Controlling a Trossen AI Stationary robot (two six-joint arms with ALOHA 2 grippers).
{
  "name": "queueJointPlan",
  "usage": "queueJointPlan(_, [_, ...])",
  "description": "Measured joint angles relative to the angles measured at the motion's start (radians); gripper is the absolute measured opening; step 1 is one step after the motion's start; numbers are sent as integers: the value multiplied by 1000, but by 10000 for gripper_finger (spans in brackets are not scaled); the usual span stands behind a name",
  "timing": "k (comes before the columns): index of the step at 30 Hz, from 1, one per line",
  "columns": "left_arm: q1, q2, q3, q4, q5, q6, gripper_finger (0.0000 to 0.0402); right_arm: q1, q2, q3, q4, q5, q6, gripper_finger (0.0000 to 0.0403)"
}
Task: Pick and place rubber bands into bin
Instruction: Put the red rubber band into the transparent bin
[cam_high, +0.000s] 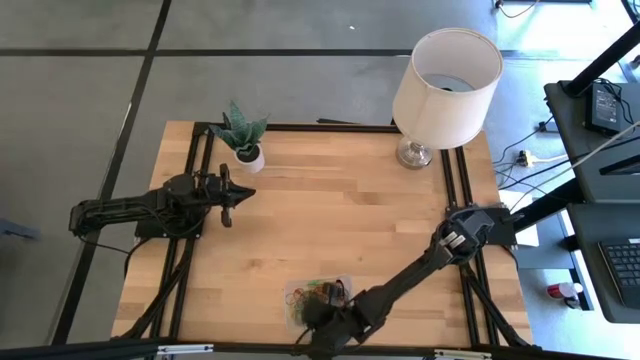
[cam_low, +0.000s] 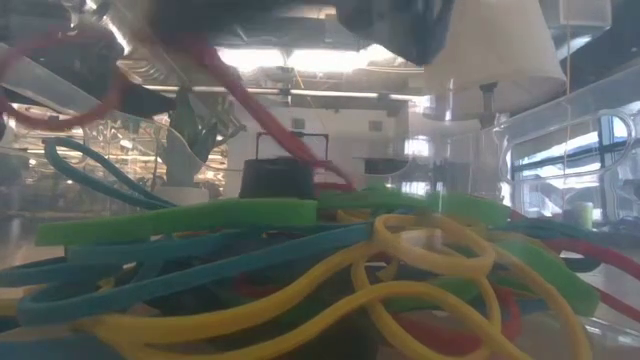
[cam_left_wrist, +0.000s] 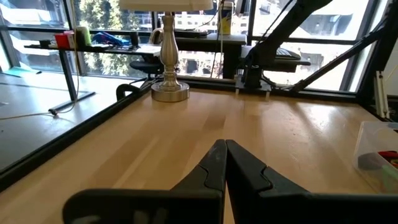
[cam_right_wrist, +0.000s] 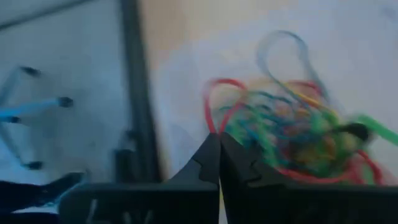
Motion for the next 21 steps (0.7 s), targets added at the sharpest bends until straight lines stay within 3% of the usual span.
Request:
queueJointPlan(6, [0, 0, 0, 0, 0, 0, 2, 10, -1, 1, 88, 6, -61, 0])
queueJointPlan(13, [0, 0, 0, 0, 0, 0, 2, -8, -1, 1, -101, 118, 41, 0])
queueJointPlan(21, [0, 0, 0, 0, 0, 0, 2, -25, -1, 1, -109, 73, 59, 23])
